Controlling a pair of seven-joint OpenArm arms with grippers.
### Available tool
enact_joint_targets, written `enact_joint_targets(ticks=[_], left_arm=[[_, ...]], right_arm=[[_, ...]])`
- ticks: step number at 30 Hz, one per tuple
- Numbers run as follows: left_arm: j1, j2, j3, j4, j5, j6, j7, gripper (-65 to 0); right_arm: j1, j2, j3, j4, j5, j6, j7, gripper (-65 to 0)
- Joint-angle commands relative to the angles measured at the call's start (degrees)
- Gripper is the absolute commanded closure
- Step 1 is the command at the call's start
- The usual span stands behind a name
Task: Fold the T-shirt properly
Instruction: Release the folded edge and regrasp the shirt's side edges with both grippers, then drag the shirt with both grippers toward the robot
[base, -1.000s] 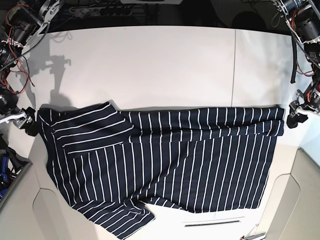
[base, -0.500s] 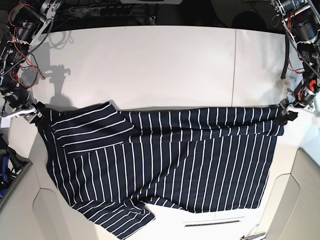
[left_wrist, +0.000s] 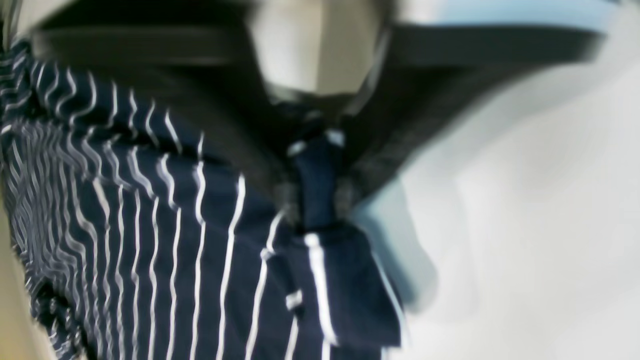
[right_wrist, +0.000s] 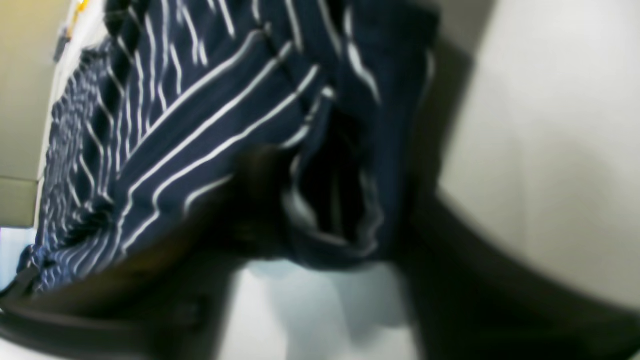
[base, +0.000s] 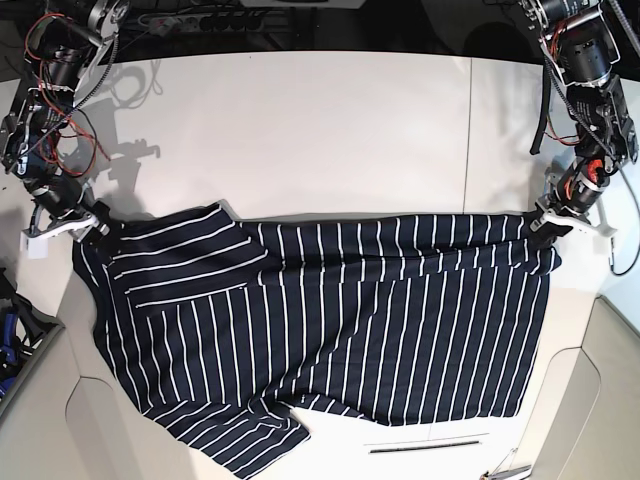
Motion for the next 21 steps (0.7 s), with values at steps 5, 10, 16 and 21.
enact_joint_targets(ticks=[5,10,16,21], left_arm=[[-0.6,-1.4,0.0,2.1,-0.8,-1.9,0.7,0.0],[-0.2,-4.1,0.0,6.7,-3.5,-1.9,4.8,0.0],[4.9,-6.1,-0.2,12.5,-4.5,-1.9,5.5,0.0],[11.1,-6.1,-0.3,17.0,-5.2,-1.9,5.7,0.0]], right_arm=[[0.7,1.4,0.1,1.5,0.5,1.0,-0.7,0.0],[0.2,1.5,1.4,6.7,0.5,1.0,-6.9,0.0],[-5.6,1.5,3.0,15.5,3.0,1.0,-9.4,0.0],[-12.2,1.5,3.2,21.2,7.2,1.0,-12.1,0.0]])
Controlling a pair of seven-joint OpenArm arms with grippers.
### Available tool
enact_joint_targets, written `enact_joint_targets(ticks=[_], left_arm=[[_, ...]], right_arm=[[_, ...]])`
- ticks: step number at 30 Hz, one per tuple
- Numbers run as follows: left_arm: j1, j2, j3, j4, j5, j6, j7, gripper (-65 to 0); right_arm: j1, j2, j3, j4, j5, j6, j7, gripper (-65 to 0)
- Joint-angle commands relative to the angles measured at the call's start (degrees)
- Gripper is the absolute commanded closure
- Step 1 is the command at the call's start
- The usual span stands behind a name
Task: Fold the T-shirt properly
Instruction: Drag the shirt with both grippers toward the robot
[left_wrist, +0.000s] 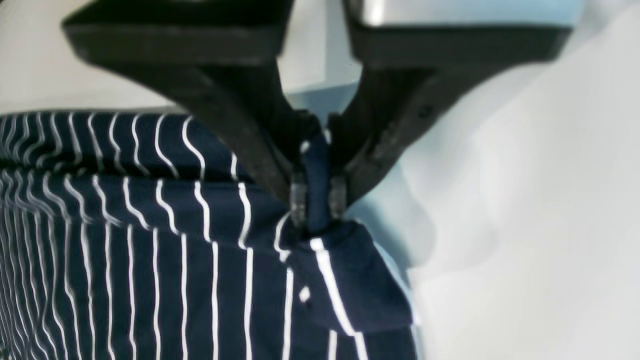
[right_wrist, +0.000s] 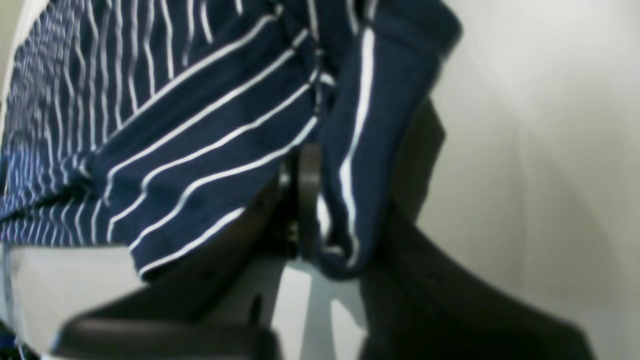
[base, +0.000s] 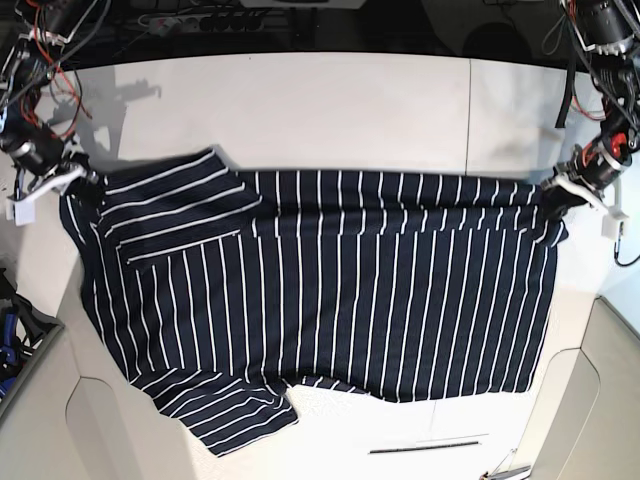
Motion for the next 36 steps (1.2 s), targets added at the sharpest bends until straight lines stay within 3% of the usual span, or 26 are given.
enact_joint_targets(ticks=[1,15,26,27,28,30,32,33,36], left_arm=[[0.6,-1.3,-0.8,2.3,-1.7,-0.3,-0.9,0.0],[16.7,-0.2,-8.7,16.7,-3.5,-0.3,1.6,0.0],[20.9,4.8,-8.9,18.6,-4.0,-2.0,2.1,0.0],[20.9,5.0,-8.9,18.6,-4.0,-2.0,2.6,-3.8],[20.9,5.1,-8.9,18.6,-4.0,-1.9,3.0,-9.2],[20.9,5.1,-9.0,18.6,-4.1,-1.9,3.9,-21.0],[20.9,5.1,-10.0,18.6,-5.0,-2.0,3.9,-27.2],[20.9,5.1,-10.8,18.6,-5.7,-2.0,3.9,-27.3],[20.9,5.0,-14.1,19.4,-7.3,-2.0,3.9,-27.3]], right_arm=[[-0.7,1.1,0.5,2.2,2.0,0.5,0.7,0.0],[-13.9,1.1,7.3,9.0,9.2,0.5,-4.1,0.0],[-19.0,1.1,10.5,9.0,9.5,0.4,-5.2,0.0],[-19.0,1.1,10.5,9.0,9.4,0.4,-5.2,0.0],[-19.0,1.1,10.7,9.0,9.4,0.4,-5.1,-4.3],[-18.8,1.1,11.0,9.0,9.4,0.4,-4.9,-20.1],[-18.0,1.1,11.8,9.0,9.7,0.4,-4.7,-31.4],[-17.5,1.1,12.5,9.0,9.9,0.4,-4.7,-34.3],[-14.8,1.1,15.7,9.0,10.2,0.4,-4.6,-35.0]])
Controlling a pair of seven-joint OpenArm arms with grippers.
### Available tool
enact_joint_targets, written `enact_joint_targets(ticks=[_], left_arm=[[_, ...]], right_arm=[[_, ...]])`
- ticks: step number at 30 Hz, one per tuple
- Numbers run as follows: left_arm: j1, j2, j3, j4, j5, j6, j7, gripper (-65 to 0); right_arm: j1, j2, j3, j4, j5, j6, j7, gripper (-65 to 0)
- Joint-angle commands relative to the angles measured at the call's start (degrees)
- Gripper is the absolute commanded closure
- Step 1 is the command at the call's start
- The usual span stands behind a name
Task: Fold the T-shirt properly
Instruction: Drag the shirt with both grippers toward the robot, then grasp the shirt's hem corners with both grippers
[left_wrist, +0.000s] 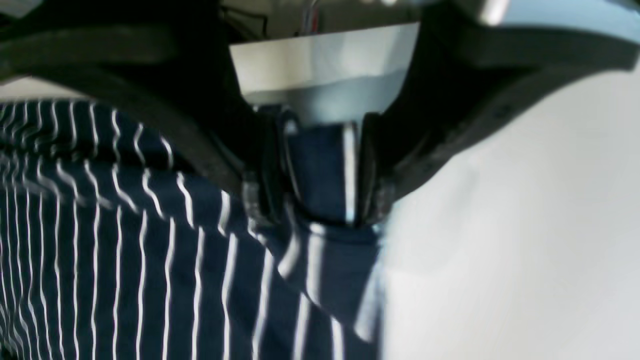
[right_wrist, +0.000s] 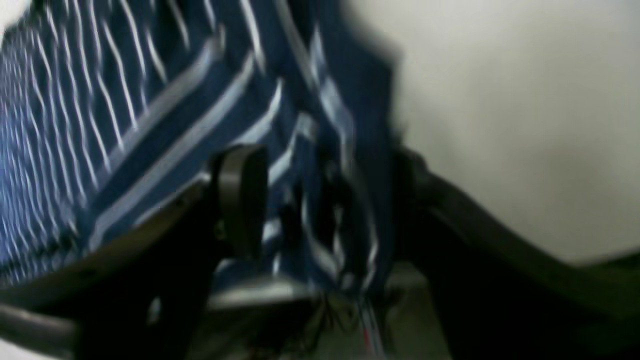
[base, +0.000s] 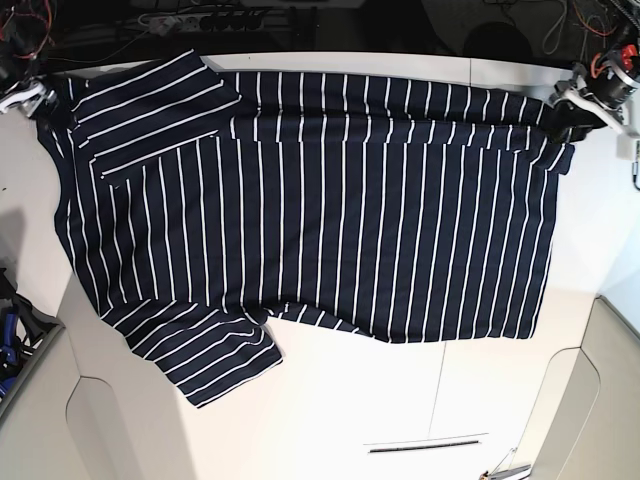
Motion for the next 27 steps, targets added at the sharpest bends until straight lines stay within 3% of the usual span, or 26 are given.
enact_joint_targets(ticks=[1,7,14,20,27], left_arm=[[0.1,-1.0,-1.7,1.6,-1.4,-0.5,-0.9,-27.3],[-1.0,-2.3,-5.4,4.1,-1.4,-0.5,-0.7,-27.3],[-7.3,-4.4,-4.0,4.0,0.3,-0.4,-0.6,-27.4],[-14.1,-9.5,4.6,0.4,4.7,0.8,-2.0,-34.6],[-28.1,-12.9,15.0,-13.2,10.4,3.0,-4.6,-34.7]], right_arm=[[1.1,1.1,1.7,1.0,1.5,0.2,1.2,-35.0],[8.4,3.6,3.9,1.0,0.7,0.2,5.1,-35.0],[19.7,7.5,-3.0,-2.6,-9.6,-1.5,10.5,-35.0],[32.4,10.5,-14.0,-15.6,-17.8,-2.1,15.8,-35.2],[44.5,11.5,-22.0,-35.7,-23.9,-2.2,24.3,-35.2]])
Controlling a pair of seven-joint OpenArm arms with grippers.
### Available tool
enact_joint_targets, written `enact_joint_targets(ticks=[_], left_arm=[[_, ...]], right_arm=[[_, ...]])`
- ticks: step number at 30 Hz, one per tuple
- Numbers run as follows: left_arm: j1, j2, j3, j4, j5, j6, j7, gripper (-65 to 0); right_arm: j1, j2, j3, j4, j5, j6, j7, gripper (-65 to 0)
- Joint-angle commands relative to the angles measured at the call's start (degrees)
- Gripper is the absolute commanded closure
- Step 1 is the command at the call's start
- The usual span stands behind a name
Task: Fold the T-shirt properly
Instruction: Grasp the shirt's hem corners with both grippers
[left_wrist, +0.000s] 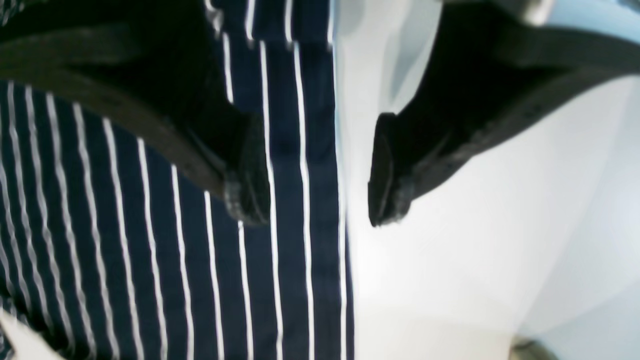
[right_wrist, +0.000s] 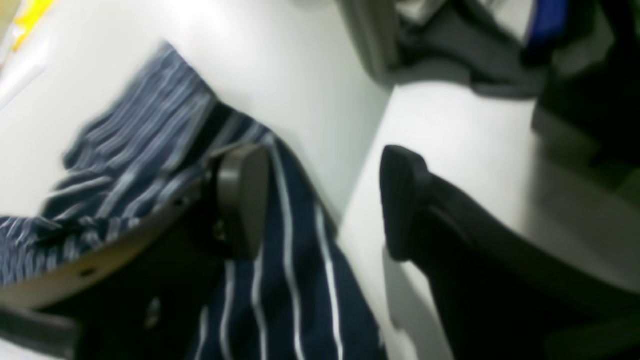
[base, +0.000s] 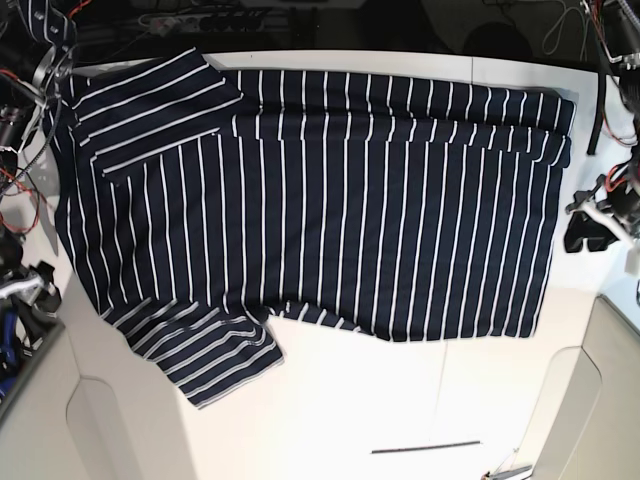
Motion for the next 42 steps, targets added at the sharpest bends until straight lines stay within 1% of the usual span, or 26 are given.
enact_joint_targets(ticks=[1,5,6,8,9,13,18,23,27,30,32,35,36,37,38,41,42], left_arm=[[-3.4,-1.8,0.8,-1.6,-1.0,-0.2,-1.6,-34.7],[-11.4,-2.8,6.3,-12.0,1.5,-0.2,-5.4,-34.7],[-13.3,-3.0,7.8,-14.9,2.3,-0.3,-6.5,-35.7],[-17.4,-3.1,10.9,-21.2,3.5,-0.3,-8.7,-43.0],[-19.3,-3.1,12.2,-24.3,4.6,-0.3,-10.2,-45.1],[-25.6,-3.0,17.4,-36.0,7.7,-0.3,-15.7,-45.2],[-31.2,-2.7,20.4,-45.7,8.8,-0.3,-17.4,-45.2],[-32.0,-1.6,20.5,-47.5,8.6,-0.7,-17.0,-45.2],[-32.0,0.0,20.5,-47.5,6.8,-2.4,-14.4,-45.2],[-32.1,1.2,20.5,-47.5,6.7,-2.3,-14.1,-45.1],[-32.0,1.7,20.5,-47.5,6.7,-2.4,-13.8,-45.1],[-32.0,1.8,20.5,-47.5,6.7,-3.6,-13.4,-45.0],[-32.0,1.8,20.5,-47.5,6.7,-3.6,-13.4,-44.0],[-32.1,1.7,20.5,-47.5,6.7,-3.6,-13.4,-40.6],[-32.1,1.7,20.5,-47.5,6.7,-3.6,-13.4,-35.1],[-32.1,1.8,20.5,-47.5,6.7,-3.6,-13.4,-15.3],[-32.1,1.7,20.5,-47.5,6.7,-3.7,-13.4,-10.9]], right_arm=[[3.0,1.0,-0.6,-1.2,0.3,0.3,2.4,-35.2],[5.2,1.0,-1.7,-7.8,-2.7,0.3,5.3,-35.2],[5.2,1.0,-1.7,-8.6,-3.3,0.3,5.6,-35.2],[5.0,0.9,-1.7,-10.1,-5.1,0.3,6.8,-35.2],[5.0,0.9,-1.7,-10.8,-6.0,0.3,7.2,-35.2],[3.8,0.9,-1.7,-12.3,-6.8,0.3,7.9,-35.2],[2.6,0.8,-1.7,-12.7,-6.8,0.4,8.3,-35.2],[2.5,-0.4,-1.7,-12.7,-6.6,1.3,8.3,-35.2],[2.5,-2.1,-1.7,-12.7,-5.5,2.4,8.3,-35.2],[2.5,-3.1,-1.8,-12.7,-5.6,2.5,8.3,-35.2],[2.5,-3.3,-2.1,-12.7,-5.5,2.5,8.2,-35.2],[2.5,-3.3,-3.0,-12.7,-5.5,2.5,8.5,-34.1],[2.5,-3.2,-3.3,-12.7,-5.5,2.5,8.7,-31.7],[2.5,-3.2,-3.5,-12.7,-5.5,2.4,8.7,-28.0],[2.5,-3.2,-3.7,-12.7,-5.5,2.5,8.7,-23.8],[2.5,-3.2,-3.7,-12.7,-5.5,2.5,8.7,-8.9],[2.5,-3.2,-3.7,-12.7,-5.5,2.5,8.7,-3.7]])
